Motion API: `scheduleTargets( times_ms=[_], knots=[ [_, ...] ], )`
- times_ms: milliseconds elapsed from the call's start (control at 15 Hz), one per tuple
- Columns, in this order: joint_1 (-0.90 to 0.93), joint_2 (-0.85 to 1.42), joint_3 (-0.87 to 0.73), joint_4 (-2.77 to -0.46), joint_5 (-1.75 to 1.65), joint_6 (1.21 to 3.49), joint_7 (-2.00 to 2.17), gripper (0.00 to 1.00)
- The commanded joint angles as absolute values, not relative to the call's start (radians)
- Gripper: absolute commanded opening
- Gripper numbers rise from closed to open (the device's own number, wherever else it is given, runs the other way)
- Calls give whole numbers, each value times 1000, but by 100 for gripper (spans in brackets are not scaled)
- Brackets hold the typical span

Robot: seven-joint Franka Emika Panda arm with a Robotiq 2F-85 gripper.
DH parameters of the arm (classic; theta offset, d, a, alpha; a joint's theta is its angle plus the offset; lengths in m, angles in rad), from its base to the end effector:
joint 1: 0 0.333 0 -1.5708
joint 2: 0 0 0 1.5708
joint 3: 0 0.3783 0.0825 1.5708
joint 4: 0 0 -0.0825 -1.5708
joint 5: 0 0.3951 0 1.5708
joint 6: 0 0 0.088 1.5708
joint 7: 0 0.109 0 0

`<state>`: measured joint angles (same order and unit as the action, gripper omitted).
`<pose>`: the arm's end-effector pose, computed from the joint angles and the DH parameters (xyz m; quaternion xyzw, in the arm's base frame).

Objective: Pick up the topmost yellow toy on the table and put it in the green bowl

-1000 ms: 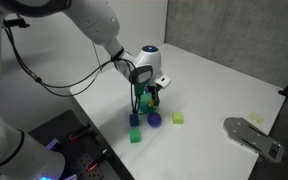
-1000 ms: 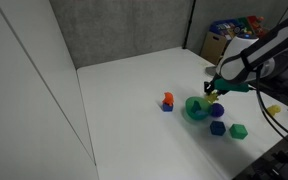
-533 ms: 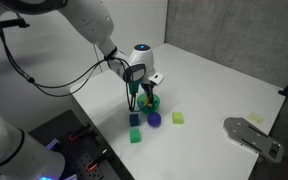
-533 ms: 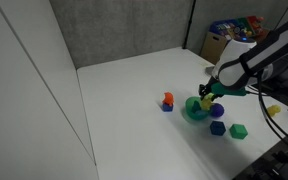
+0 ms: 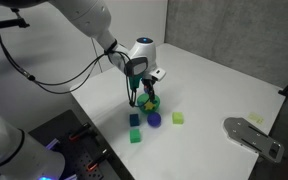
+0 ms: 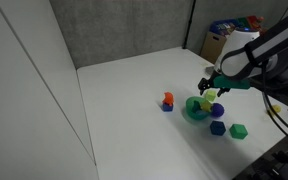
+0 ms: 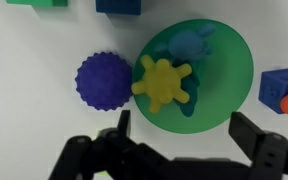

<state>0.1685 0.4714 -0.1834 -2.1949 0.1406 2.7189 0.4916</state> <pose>0.5936 -0.0116 0.2195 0.9532 -0.3005 0.0338 0.0024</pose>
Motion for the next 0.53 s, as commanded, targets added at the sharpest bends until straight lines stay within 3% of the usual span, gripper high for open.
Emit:
scheduleTargets(
  times_ms=[0, 467],
  knots=[
    [132, 365, -178, -2187, 98, 2555, 465, 100],
    [53, 167, -144, -2161, 37, 2360, 349, 100]
  ],
)
